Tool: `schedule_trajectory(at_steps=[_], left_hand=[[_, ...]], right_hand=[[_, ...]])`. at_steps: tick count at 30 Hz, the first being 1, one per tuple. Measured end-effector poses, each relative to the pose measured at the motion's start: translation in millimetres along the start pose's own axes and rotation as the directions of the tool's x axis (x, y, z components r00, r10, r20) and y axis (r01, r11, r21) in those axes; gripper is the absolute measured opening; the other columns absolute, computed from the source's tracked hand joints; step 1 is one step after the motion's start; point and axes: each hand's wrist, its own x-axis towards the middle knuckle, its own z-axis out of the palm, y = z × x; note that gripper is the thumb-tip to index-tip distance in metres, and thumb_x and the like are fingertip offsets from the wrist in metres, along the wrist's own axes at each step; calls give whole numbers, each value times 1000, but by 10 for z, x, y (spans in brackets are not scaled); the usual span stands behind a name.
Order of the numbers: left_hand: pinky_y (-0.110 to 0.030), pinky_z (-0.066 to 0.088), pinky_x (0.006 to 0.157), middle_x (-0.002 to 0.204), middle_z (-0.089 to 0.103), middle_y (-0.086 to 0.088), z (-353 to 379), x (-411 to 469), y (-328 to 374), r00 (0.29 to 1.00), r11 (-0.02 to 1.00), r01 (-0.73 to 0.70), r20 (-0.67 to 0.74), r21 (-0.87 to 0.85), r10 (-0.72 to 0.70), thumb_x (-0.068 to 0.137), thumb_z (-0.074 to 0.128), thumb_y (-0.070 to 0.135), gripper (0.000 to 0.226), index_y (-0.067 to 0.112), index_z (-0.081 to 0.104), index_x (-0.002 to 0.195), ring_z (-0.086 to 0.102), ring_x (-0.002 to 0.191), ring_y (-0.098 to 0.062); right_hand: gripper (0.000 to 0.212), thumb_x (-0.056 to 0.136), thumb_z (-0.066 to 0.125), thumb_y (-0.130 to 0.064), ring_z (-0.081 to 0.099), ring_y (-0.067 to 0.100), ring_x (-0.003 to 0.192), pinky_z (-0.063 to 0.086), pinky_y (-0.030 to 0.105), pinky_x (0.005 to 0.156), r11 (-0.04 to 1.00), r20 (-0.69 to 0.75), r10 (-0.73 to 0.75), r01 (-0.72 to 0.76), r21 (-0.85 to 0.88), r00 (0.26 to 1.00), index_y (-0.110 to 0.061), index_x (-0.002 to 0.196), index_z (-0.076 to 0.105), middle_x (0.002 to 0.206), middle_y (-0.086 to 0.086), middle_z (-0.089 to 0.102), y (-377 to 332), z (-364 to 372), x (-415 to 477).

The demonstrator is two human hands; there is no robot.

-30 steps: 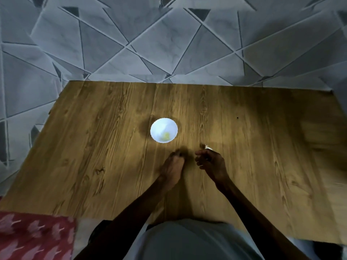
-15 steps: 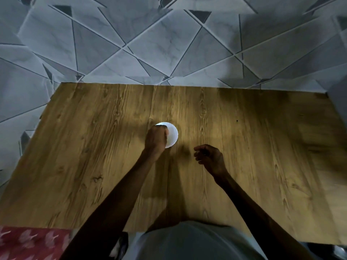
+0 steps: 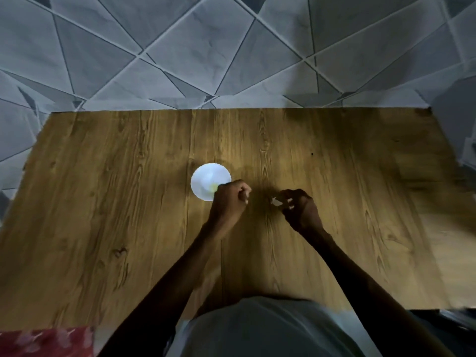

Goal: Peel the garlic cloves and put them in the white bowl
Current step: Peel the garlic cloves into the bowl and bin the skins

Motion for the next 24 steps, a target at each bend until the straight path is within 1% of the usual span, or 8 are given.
schedule_trajectory(at_steps=[2, 5, 9, 12, 15, 19, 21, 24], left_hand=[[-26, 57, 75, 91, 71, -1, 215, -28, -32, 986, 979, 96, 154, -181, -68, 90, 61, 2, 16, 12, 70, 99, 69, 82, -13], [-26, 51, 83, 106, 68, -5, 465, -5, -75, 959, 964, 199, 238, -177, -154, 93, 59, 6, 21, 10, 66, 112, 64, 103, -21], [-31, 45, 100, 127, 57, -5, 634, 44, -90, 913, 900, 376, 256, -220, -318, 95, 56, 6, 37, 8, 52, 132, 53, 122, -22], [-19, 45, 91, 129, 57, -14, 656, 27, -114, 904, 843, 415, 257, -343, -341, 93, 58, 3, 31, 1, 57, 125, 53, 121, -23], [-7, 46, 77, 121, 62, -15, 597, -46, -163, 916, 815, 395, 251, -424, -313, 92, 58, -3, 25, -3, 63, 117, 58, 102, -10], [-7, 48, 74, 109, 67, -16, 530, -130, -123, 921, 784, 385, 261, -488, -290, 89, 63, -2, 26, -6, 65, 115, 62, 92, -7], [-7, 48, 72, 106, 67, -10, 512, -163, -81, 919, 776, 386, 284, -499, -274, 90, 64, 2, 28, -5, 64, 117, 64, 87, 3], [-10, 50, 74, 114, 68, -14, 500, -183, -40, 912, 769, 404, 285, -495, -296, 88, 67, 5, 32, -3, 63, 119, 63, 99, -11]], right_hand=[[31, 86, 67, -1, 65, 20, 90, 48, 19, 67, 995, 60, -45, 51, -90, 997, -11, 115, 68, 111, 10, 66, -40, 96, 43], [25, 91, 63, -9, 64, 20, 89, 44, 20, 68, 992, 90, 12, -1, -125, 996, -14, 115, 69, 108, 6, 65, -77, 227, 115], [9, 89, 71, -18, 69, 14, 75, 51, 19, 59, 995, 71, 67, -72, 75, 995, -13, 96, 71, 88, -1, 70, -91, 243, 182], [15, 82, 80, -15, 71, 10, 77, 60, 29, 65, 940, 78, 138, -156, 303, 987, -10, 95, 73, 88, 0, 73, -66, 210, 134], [23, 81, 80, -14, 73, 9, 80, 61, 30, 66, 894, 119, 136, -174, 414, 984, -9, 101, 72, 91, 0, 74, -72, 152, 70], [24, 81, 78, -11, 73, 6, 77, 61, 25, 64, 885, 110, 87, -127, 447, 990, -8, 104, 72, 91, 1, 74, -96, 74, 24], [25, 80, 78, -11, 72, 4, 76, 59, 20, 63, 890, 98, 54, -93, 446, 994, -5, 103, 73, 91, 3, 74, -114, 29, 5], [23, 80, 77, -10, 70, -2, 74, 58, 17, 62, 917, 94, -32, -9, 400, 995, -5, 102, 73, 94, 1, 73, -154, -49, 0]])
